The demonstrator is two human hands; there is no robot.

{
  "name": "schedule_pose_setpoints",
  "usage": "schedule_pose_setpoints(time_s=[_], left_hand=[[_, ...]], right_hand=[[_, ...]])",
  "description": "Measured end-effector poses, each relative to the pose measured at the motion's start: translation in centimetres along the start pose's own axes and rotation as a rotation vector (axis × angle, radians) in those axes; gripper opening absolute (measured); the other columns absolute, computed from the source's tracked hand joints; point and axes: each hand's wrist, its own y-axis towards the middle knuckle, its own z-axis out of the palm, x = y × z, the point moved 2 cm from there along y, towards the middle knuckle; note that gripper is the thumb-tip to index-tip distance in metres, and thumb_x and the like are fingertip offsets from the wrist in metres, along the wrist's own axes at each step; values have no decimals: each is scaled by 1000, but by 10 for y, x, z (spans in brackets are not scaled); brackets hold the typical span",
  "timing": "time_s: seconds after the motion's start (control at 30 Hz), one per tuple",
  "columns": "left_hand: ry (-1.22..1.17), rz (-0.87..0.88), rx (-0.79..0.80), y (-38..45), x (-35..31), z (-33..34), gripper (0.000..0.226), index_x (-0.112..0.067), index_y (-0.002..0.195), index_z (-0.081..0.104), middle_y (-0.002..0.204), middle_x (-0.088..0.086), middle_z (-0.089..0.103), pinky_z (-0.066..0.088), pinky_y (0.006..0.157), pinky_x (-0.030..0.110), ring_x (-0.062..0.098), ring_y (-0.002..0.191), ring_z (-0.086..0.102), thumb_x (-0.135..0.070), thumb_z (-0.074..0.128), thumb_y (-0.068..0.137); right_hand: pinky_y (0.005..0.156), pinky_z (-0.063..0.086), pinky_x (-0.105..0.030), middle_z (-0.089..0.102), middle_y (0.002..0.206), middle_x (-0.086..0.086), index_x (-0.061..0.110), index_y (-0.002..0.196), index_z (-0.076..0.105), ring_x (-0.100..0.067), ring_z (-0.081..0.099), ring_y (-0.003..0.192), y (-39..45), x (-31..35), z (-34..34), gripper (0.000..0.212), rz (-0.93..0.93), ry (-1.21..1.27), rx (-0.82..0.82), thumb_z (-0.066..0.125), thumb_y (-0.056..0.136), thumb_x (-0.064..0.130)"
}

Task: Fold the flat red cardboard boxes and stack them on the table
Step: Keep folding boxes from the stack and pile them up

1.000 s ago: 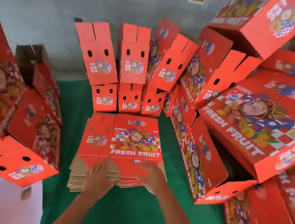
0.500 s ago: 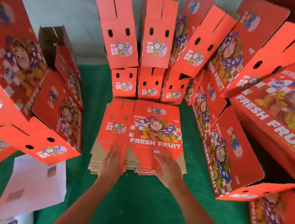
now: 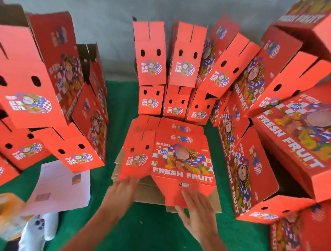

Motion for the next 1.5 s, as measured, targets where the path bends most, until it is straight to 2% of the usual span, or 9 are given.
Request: schedule_pose_setpoints(time_s=[0.07,0.17,0.33,0.57,0.67,0.9,1.1,1.3,1.5], left_hand=[[-147,-23,-62,-20,2,-19,45,-19,136,53,111,8,70,53,76,45,36,91,71,1,50,95],[-516,15,-280,-45,-4,-55,25,-12,117,61,86,11,67,52,66,50,38,74,64,-24,40,111],[-852,-72,-568,-62,-14,-105,34,-18,96,58,80,-3,61,44,66,22,12,78,58,-40,35,108],[-995,-278,-736,-70,-4,-134,34,-18,102,68,93,-8,70,42,63,13,2,84,60,-24,37,113],[-982,-334,-723,-74,3,-125,34,-32,97,68,96,-25,70,44,70,14,-6,89,61,-23,38,113],[-880,-480,-744,-79,18,-71,22,-16,118,68,107,-8,67,45,83,35,24,103,64,-17,50,107],[-660,88,-786,-81,14,-76,25,-8,121,70,148,4,58,37,114,59,29,141,49,-16,52,105],[-771,338,-515,-106,1,-77,57,-25,133,66,169,8,27,13,127,42,36,159,13,-54,23,108],[-330,118,-481,-103,2,-68,59,-27,150,55,174,8,0,15,122,70,38,159,-7,-57,26,108]], right_hand=[[112,47,-51,53,153,-12,11,149,54,-31,52,140,-6,2,-26,77,13,-8,-75,57,94,66],[118,38,-55,47,157,-9,11,152,49,-31,43,147,-5,6,-76,82,40,-26,-181,70,90,61],[112,42,-49,74,115,-3,15,115,75,-27,68,109,12,13,-163,39,-12,56,-521,87,78,12],[84,47,-37,66,104,1,15,109,69,-20,58,98,44,43,-250,20,-82,223,-354,74,94,28],[83,44,-35,64,104,8,18,110,69,-13,52,99,51,51,-252,20,-145,256,-197,64,100,34],[91,50,-42,58,104,5,18,118,65,-16,53,101,56,60,-215,23,-116,332,34,56,105,35],[81,51,-42,58,92,6,19,103,63,-15,53,92,75,47,-214,16,-88,353,64,57,105,33],[65,40,-35,55,76,6,18,92,59,-13,52,68,92,35,-216,17,-71,398,70,59,105,28],[71,44,-37,65,87,-10,8,98,64,-24,59,80,96,39,-226,23,-86,498,112,57,106,27]])
